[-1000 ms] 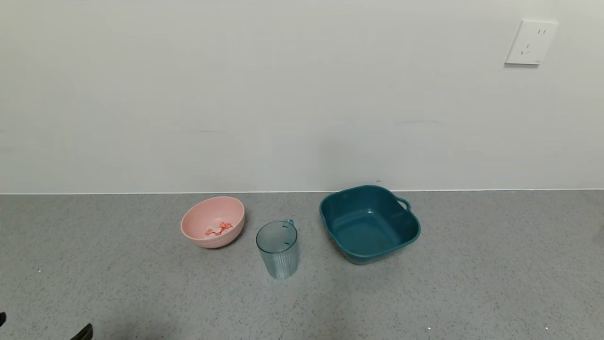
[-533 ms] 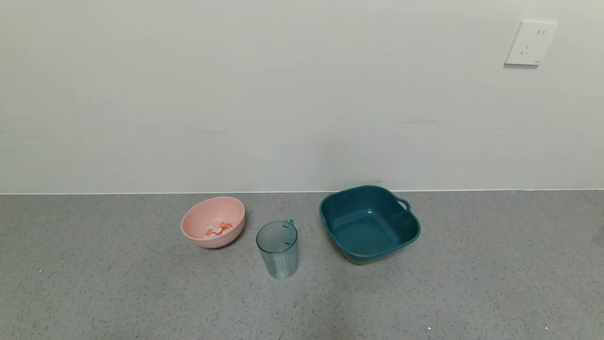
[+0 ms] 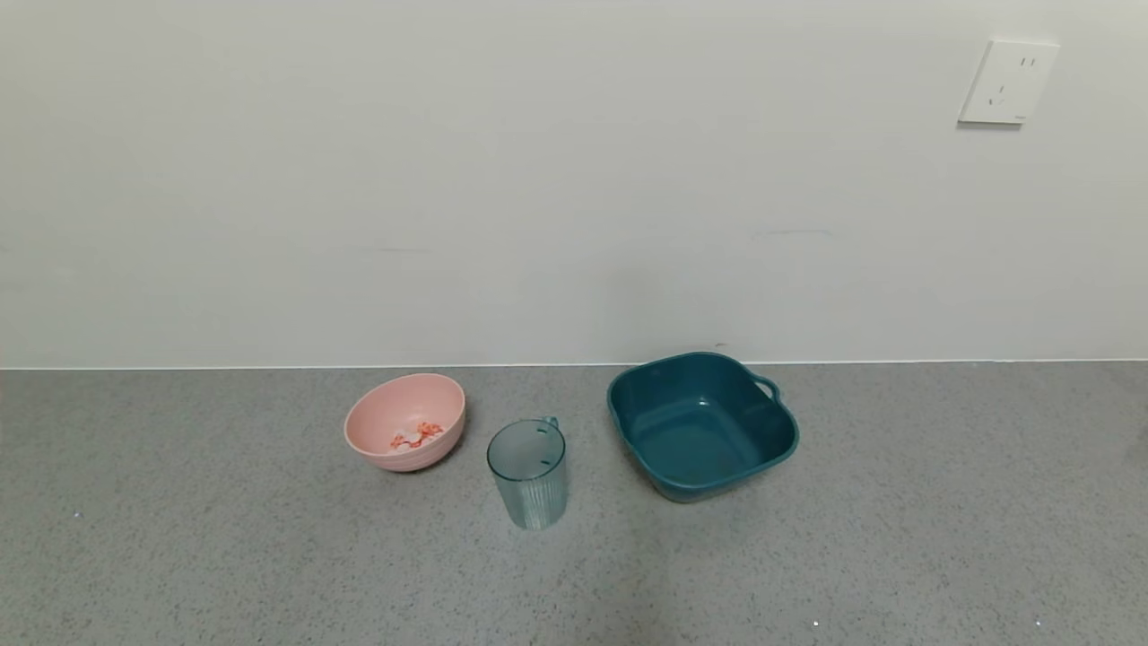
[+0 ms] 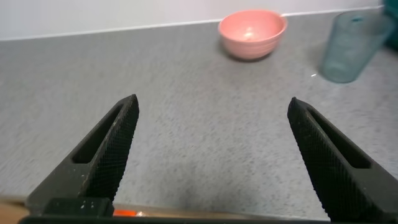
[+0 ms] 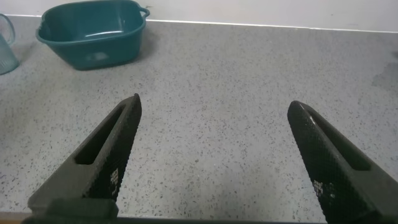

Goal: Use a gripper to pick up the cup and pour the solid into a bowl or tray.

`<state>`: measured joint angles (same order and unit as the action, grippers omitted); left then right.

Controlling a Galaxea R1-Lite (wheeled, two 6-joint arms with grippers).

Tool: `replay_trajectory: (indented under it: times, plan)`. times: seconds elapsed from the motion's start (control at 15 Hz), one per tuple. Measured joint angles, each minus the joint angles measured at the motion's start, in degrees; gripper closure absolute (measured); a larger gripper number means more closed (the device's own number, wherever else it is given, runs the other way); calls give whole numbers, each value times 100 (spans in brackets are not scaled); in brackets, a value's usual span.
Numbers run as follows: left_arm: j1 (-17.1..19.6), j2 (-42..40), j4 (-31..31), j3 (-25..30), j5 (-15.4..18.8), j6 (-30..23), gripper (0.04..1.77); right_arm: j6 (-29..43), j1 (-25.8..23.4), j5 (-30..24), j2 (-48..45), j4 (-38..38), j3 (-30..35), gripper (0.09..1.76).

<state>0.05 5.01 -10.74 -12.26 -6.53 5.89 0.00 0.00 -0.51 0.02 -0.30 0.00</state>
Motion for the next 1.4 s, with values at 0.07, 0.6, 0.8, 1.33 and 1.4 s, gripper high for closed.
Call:
replay_trajectory:
  times: [0.07, 0.6, 0.8, 1.33, 1.4]
  plan:
    - [6, -179, 60, 20, 246, -46, 9, 0, 0, 0, 0, -2, 0, 14]
    - [11, -501, 1498, 1161, 618, -116, 9, 0, 0, 0, 0, 0, 0, 14]
    - [11, -503, 1090, 1215, 783, -313, 9, 0, 0, -1, 0, 0, 0, 14]
    - [11, -506, 1118, 1226, 667, -902, 9, 0, 0, 0, 0, 0, 0, 14]
    - [11, -506, 1115, 1226, 664, -900, 9, -2, 0, 0, 0, 0, 0, 14]
